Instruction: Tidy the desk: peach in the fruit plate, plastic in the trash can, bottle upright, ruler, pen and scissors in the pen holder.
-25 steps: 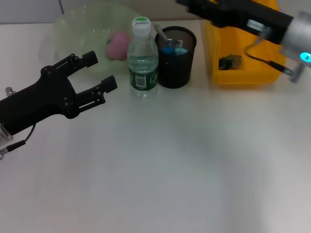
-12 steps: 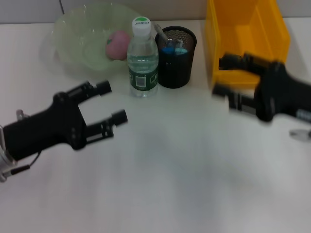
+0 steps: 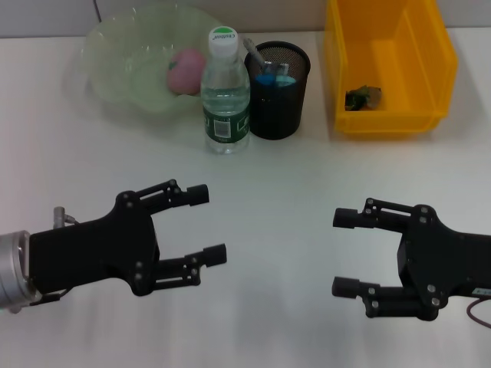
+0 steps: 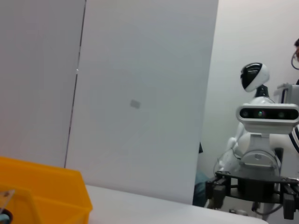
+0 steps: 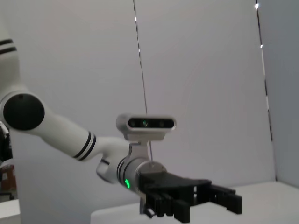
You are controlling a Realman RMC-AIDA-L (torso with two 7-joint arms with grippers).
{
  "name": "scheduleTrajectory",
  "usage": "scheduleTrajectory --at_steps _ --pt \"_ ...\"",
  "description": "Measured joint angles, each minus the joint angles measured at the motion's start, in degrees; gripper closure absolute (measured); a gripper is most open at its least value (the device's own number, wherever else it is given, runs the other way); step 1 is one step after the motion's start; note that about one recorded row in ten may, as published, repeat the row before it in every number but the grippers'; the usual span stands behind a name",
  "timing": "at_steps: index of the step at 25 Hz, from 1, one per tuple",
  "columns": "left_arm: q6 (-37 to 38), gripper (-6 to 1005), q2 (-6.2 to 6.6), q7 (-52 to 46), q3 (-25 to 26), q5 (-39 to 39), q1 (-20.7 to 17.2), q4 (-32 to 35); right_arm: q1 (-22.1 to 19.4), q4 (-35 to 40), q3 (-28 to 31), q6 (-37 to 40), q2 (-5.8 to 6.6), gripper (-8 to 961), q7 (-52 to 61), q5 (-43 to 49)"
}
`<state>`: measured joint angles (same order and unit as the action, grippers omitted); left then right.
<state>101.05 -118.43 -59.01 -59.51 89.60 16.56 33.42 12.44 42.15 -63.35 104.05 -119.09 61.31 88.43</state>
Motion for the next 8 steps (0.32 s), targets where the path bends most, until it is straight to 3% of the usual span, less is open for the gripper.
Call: scheduleTrajectory --at_steps 8 --pt "-0.4 194 -0.16 1.67 -1.67 1.15 0.13 -0.65 0.72 -0.11 -0.62 -1.29 -0.09 141 -1.18 1.73"
